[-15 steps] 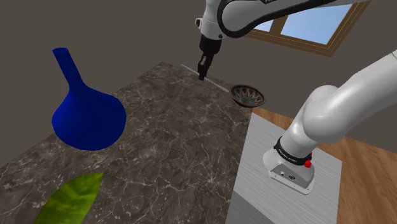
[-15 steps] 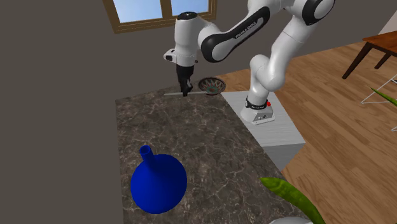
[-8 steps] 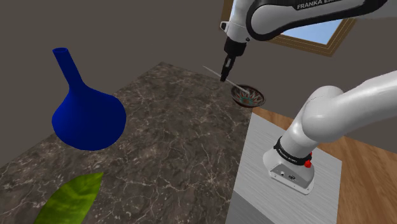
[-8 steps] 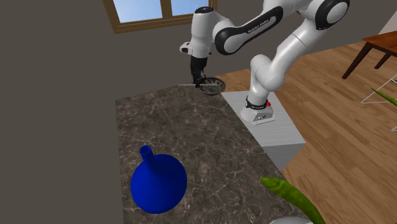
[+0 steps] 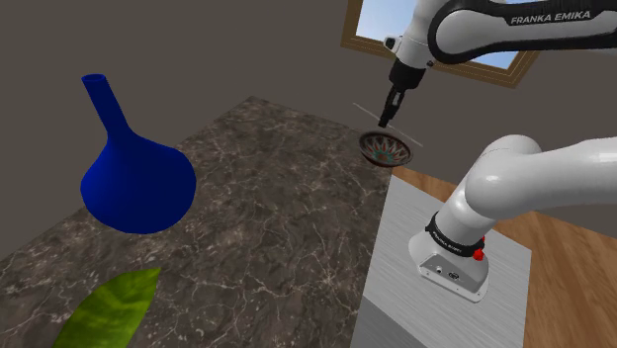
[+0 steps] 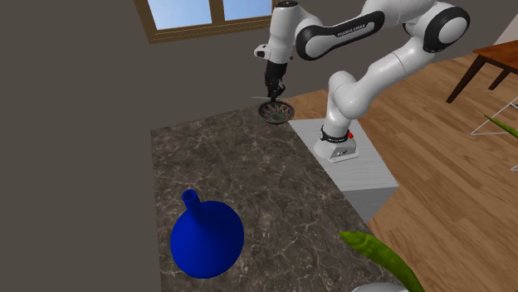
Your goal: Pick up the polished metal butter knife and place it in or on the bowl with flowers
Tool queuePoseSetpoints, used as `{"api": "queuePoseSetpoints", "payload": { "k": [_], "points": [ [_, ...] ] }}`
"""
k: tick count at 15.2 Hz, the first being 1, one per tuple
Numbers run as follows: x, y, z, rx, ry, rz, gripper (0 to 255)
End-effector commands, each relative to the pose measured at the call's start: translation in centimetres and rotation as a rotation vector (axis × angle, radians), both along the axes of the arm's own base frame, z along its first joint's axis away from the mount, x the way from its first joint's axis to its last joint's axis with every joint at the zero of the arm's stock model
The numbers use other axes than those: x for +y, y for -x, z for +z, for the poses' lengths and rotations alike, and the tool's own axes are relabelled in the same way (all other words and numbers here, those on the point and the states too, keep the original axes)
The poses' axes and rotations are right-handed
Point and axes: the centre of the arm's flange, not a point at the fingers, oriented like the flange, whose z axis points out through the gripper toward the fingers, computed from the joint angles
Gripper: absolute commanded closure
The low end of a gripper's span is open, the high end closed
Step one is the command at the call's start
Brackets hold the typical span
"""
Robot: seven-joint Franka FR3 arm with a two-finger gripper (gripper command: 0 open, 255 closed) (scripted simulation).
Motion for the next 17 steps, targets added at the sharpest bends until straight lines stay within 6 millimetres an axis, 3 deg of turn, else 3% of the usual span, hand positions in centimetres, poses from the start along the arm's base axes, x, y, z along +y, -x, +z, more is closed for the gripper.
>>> {"api": "queuePoseSetpoints", "payload": {
  "k": [1, 15, 17],
  "points": [
    [-1.6, 1.8, 0.1, 0.000, 0.000, 0.002, 255],
    [-1.6, 1.8, -7.6, 0.000, 0.000, 0.002, 255],
    [-1.6, 1.8, -7.6, 0.000, 0.000, 0.002, 255]
  ]
}}
